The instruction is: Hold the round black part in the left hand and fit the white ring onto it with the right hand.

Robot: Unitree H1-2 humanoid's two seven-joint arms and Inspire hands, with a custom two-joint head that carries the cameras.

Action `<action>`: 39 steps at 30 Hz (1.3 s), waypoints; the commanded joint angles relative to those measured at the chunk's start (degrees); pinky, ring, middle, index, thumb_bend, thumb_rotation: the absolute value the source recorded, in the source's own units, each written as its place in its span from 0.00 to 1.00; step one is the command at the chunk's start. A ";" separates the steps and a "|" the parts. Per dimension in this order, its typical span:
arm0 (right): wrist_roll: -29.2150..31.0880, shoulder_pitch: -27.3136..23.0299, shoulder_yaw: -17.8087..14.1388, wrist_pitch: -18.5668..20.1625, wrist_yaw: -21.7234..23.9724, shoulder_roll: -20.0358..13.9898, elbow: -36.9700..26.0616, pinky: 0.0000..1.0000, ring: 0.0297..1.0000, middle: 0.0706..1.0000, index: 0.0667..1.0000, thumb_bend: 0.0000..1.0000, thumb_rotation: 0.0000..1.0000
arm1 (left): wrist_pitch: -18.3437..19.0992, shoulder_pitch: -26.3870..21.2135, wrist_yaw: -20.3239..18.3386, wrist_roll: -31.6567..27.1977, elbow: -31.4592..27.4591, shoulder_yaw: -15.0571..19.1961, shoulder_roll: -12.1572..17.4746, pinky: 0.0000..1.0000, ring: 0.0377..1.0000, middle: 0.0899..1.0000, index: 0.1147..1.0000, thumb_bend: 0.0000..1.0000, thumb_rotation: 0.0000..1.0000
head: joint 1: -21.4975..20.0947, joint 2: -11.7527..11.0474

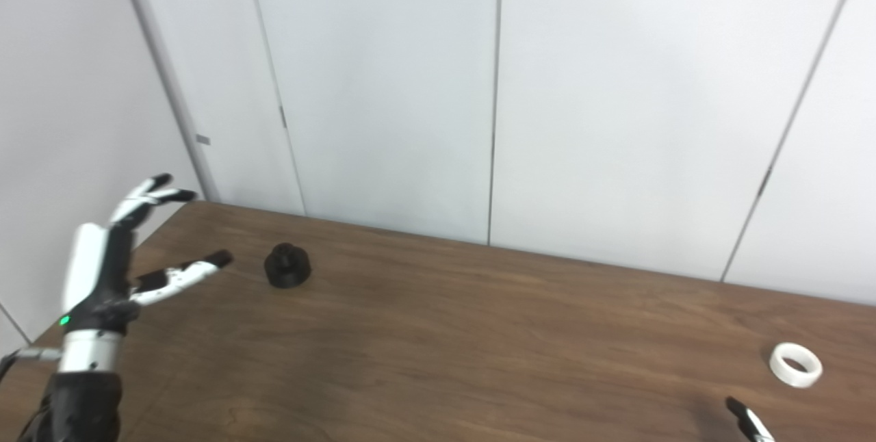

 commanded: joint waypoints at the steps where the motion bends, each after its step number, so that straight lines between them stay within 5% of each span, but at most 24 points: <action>1: -0.77 0.90 -1.10 1.85 0.06 -1.76 1.78 0.99 1.00 1.00 0.97 0.44 0.55 | 2.63 -2.40 -2.75 -0.49 -0.04 -0.94 3.53 0.98 0.99 0.98 0.74 1.00 0.36 | 0.87 0.03; 5: -2.84 0.60 -1.01 1.24 -0.84 -2.11 3.09 0.97 0.99 1.00 0.94 0.51 0.61 | 8.65 -4.38 -7.34 -0.16 3.28 -4.39 6.24 1.00 1.00 1.00 0.77 1.00 0.34 | 2.04 -0.39; 10: -3.63 0.35 -1.09 1.25 -1.30 -2.17 3.75 0.96 0.99 0.99 0.92 0.60 0.71 | 11.80 -6.86 -8.31 0.73 8.15 -7.92 7.63 1.00 1.00 1.00 0.79 1.00 0.33 | 2.44 -0.40; 14: -2.95 0.38 -1.35 1.19 -1.05 -2.21 4.02 0.96 0.99 0.99 0.92 0.59 0.70 | 14.34 -8.46 -8.83 2.25 11.13 -10.89 8.86 1.00 1.00 1.00 0.81 1.00 0.36 | 2.66 -0.67; 39: -1.87 1.32 -1.81 2.22 0.38 -4.15 4.11 1.00 1.00 1.00 0.95 0.64 0.72 | 20.95 -14.52 -7.46 4.93 20.48 -16.78 9.80 1.00 1.00 1.00 0.95 1.00 0.37 | 5.95 -1.92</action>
